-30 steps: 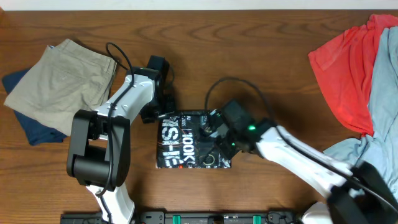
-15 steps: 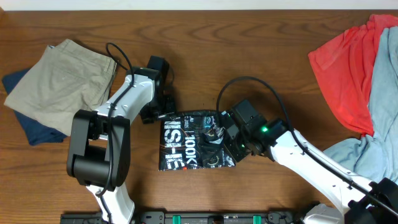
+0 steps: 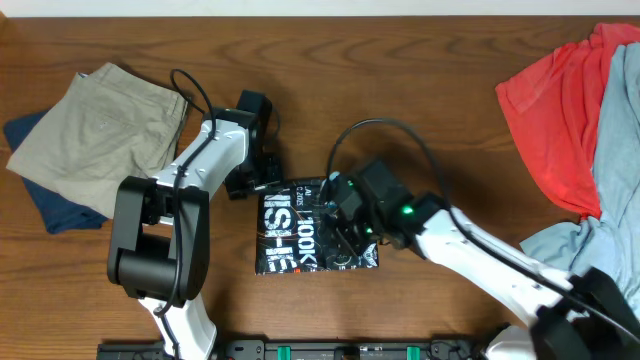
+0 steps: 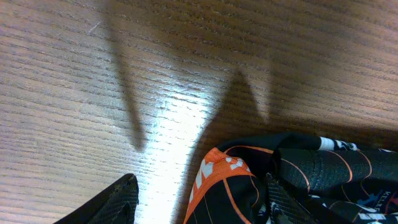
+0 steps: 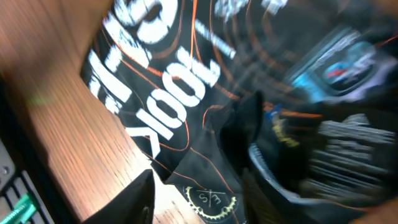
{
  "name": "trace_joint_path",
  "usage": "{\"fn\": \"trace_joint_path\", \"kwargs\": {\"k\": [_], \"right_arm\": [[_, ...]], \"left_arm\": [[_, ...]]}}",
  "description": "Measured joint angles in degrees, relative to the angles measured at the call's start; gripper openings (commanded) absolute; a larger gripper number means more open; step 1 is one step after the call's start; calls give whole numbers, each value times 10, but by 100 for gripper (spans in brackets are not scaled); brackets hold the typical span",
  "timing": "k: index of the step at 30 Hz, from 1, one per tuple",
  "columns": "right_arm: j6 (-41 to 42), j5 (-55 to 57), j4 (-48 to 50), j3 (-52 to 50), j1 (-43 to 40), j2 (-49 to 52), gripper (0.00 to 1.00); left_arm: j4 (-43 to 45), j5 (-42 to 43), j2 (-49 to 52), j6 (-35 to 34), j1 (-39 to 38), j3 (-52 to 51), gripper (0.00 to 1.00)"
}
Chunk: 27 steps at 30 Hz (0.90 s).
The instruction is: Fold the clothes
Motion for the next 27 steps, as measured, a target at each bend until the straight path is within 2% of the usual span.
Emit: {"fn": "trace_joint_path", "kwargs": {"k": [1,3,4,12,13,14,18,23,27], "right_arm": [[0,0,2,0,2,15,24],[-2,-2,6,0,2,37,5],[0,-2,7,0,2,50,1],[5,-2,-67,0,0,62,1],[5,-2,-76,0,0,57,4],[7,-2,-79,0,-1,50,15],[12,-3,-44,0,0,16,44],[12,-1,12,0,0,-7,47],[12,13,16,0,0,-4,46]], "left_arm": [[0,0,0,0,0,0,65],[0,0,0,0,0,0,65],[0,0,0,0,0,0,66],[0,0,0,0,0,0,66],[0,0,0,0,0,0,65],[0,0,0,0,0,0,66],[0,0,0,0,0,0,66],[-1,0,0,0,0,0,66],[-2,0,0,0,0,0,66]]}}
